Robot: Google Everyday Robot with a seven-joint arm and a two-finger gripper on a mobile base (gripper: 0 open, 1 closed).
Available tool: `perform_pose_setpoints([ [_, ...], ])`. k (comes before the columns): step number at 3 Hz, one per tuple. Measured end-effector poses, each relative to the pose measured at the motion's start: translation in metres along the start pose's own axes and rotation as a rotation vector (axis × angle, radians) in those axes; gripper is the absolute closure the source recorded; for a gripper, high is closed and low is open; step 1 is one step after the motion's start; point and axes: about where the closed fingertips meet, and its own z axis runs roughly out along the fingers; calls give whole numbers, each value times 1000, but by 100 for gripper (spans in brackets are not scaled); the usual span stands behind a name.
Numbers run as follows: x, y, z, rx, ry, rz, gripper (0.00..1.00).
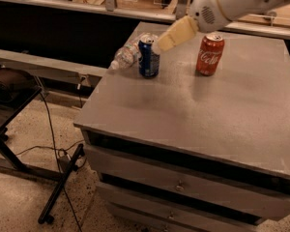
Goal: Move pepsi can near water bottle
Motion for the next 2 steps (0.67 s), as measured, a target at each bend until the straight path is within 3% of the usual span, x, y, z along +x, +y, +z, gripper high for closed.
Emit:
perform_pose_setpoints([
  [1, 17, -14, -51, 80, -146, 10, 0],
  [2, 27, -24, -73, 121, -184, 23, 0],
])
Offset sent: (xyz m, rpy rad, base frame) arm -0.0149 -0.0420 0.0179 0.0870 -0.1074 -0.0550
